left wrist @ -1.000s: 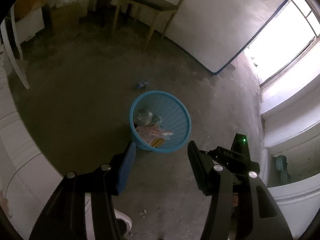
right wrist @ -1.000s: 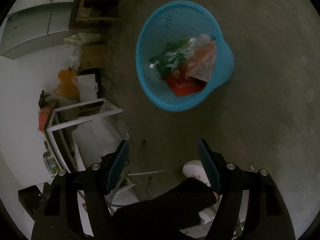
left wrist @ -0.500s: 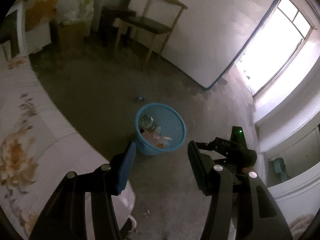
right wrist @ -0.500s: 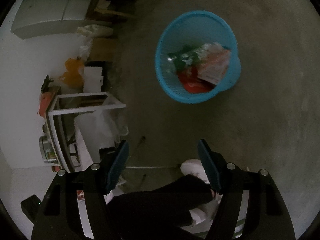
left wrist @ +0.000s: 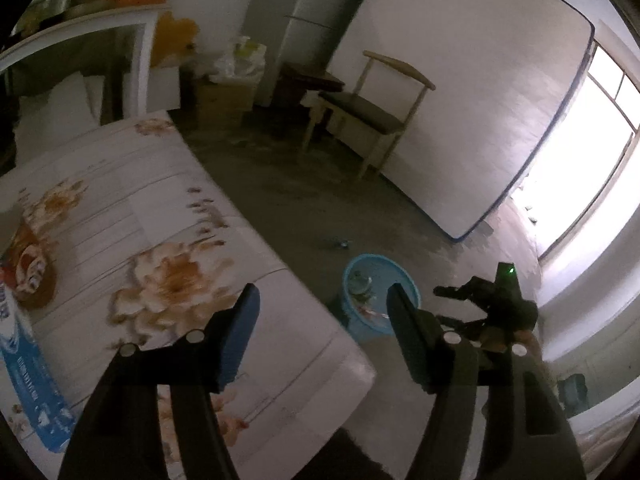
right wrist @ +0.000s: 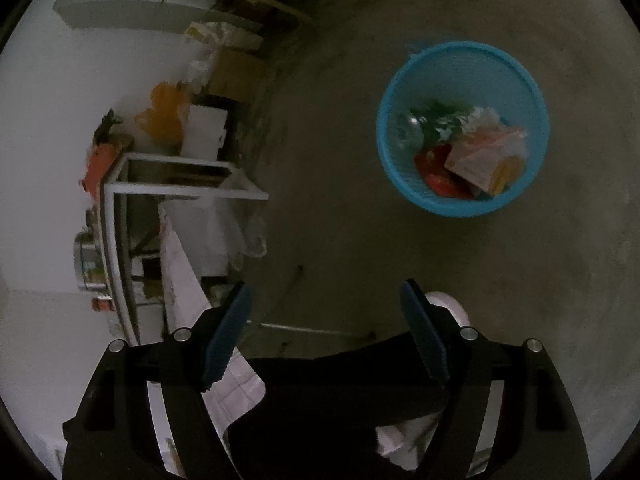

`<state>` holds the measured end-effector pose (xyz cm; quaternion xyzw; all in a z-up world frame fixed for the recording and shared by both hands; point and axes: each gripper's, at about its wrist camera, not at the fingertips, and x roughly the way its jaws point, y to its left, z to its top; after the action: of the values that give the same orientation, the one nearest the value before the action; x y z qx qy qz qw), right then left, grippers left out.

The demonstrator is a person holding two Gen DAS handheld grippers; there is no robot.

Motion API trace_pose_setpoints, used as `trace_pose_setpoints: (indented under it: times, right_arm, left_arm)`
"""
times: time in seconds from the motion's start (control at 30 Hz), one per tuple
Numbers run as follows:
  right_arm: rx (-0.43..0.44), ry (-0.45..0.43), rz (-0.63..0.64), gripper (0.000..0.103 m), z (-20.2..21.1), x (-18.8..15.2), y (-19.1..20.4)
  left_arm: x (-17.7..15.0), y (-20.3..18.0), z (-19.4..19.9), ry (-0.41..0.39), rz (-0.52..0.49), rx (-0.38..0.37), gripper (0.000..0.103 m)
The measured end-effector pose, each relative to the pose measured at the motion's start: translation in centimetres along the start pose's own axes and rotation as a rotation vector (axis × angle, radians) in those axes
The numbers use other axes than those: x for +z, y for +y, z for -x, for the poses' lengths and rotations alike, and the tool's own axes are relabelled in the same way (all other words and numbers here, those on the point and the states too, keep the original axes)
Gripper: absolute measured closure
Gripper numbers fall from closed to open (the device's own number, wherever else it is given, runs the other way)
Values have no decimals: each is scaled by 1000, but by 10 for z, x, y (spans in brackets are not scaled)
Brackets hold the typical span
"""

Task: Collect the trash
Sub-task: 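Move both tools back toward the table, then lower the right tool to the floor and grasp the blue wrapper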

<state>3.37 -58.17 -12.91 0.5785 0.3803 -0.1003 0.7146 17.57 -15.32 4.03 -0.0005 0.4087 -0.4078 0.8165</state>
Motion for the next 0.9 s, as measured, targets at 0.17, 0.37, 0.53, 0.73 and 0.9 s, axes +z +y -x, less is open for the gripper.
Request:
trace_pose_setpoints:
  times: [0.17, 0.37, 0.53, 0.73, 0.9]
  right_arm:
    - [-71, 6, 101, 30, -18, 30, 30]
    - [-198, 12, 210, 30, -70, 129, 61]
    - [-323, 53, 185, 30, -146, 228, 45]
    - [-455, 81, 55, 34, -237, 321, -11]
    - [-493, 93, -55, 43, -282, 359, -56]
  left_arm:
    - [0, 9, -5, -19, -8, 21, 31]
    - [9, 26, -14, -41, -20, 82, 19]
    - [16, 49, -24, -10, 14, 106, 17]
    - [24, 78, -14, 15, 57, 174, 17]
    - [29, 90, -8, 23, 86, 254, 16]
